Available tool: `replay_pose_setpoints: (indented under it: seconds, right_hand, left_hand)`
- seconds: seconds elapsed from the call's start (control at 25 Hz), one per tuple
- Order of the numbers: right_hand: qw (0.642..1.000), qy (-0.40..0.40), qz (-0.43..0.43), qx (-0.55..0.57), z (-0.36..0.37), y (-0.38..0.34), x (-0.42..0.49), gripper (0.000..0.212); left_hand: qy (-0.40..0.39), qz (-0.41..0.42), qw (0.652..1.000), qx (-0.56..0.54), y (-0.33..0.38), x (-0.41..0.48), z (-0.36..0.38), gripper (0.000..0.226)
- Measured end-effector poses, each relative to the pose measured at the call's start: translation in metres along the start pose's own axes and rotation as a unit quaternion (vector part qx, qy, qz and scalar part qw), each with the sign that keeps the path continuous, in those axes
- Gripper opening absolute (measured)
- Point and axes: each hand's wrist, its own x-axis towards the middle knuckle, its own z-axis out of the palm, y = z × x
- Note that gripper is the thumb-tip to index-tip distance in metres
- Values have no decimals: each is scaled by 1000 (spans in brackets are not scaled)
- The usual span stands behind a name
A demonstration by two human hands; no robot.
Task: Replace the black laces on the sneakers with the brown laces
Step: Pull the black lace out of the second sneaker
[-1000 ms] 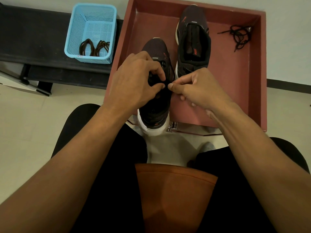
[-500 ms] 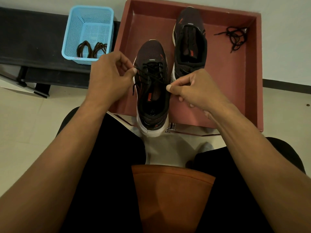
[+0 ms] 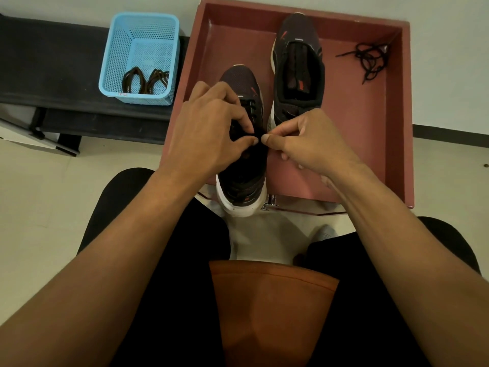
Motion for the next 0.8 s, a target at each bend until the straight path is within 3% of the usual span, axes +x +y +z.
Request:
replay_pose_setpoints:
  seconds: [0.2, 0.36, 0.56, 0.64, 0.72, 0.8]
  right_hand:
    - [1000, 1, -3, 4, 0, 2, 2, 10]
    - [1000, -4, -7, -1, -1, 5, 3, 11]
    - [1000, -6, -10, -10, -1, 6, 4, 11]
    - [1000, -5, -14, -8, 0, 6, 4, 12]
    - [1000, -5, -29, -11, 0, 6, 2, 13]
    - [997, 2, -60, -39, 2, 5, 1, 14]
  left_hand:
    - [26, -81, 984, -156, -16, 2, -9, 16]
    - [133, -199, 942, -234, -32, 0, -19, 21]
    - [175, -257, 925, -218, -37, -1, -21, 20]
    - [183, -268, 921, -217, -39, -2, -19, 33]
    - [160, -255, 935, -190, -33, -6, -18, 45]
    - [94, -217, 963, -131, -22, -11, -17, 37]
